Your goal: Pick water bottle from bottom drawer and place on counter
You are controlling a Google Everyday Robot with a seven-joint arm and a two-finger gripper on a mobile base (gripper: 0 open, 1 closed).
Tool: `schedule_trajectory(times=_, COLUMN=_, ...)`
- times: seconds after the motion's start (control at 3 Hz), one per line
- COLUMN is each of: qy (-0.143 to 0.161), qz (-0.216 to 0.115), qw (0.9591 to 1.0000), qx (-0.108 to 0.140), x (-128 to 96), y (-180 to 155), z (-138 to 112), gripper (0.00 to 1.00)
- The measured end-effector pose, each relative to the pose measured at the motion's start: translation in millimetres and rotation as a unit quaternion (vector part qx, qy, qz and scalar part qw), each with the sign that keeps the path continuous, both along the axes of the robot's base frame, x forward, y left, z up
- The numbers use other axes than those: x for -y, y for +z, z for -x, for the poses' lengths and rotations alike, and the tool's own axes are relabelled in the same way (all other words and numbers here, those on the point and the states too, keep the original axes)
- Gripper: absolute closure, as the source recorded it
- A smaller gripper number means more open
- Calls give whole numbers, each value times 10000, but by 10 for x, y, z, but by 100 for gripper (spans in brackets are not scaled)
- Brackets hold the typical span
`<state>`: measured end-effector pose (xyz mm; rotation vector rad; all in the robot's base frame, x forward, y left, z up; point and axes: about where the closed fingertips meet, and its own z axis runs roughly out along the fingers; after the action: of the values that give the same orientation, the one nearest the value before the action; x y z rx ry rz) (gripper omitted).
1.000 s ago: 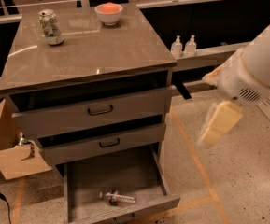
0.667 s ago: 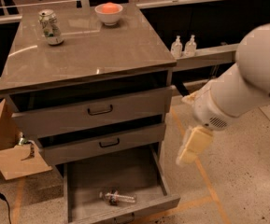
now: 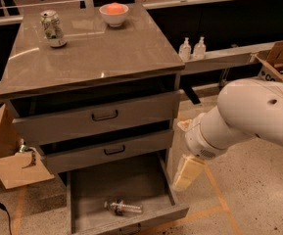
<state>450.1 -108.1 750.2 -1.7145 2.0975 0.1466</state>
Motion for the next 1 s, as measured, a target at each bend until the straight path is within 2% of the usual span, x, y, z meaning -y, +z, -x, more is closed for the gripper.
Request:
schedule_trajectory(times=0.33, qy=-254, qz=74, qw=9996, qx=-20, x=35, y=-214, z=-60, gripper=0)
schedule_trajectory(times=0.67, qy=-719, qz=260, qw=9970, qx=-67, x=145, y=-951, z=-317, gripper=0)
schedule_trajectory(times=1.0, qy=-1087, qz=197, qw=9938, qx=-127, x=182, y=-1697, z=-665, gripper=0)
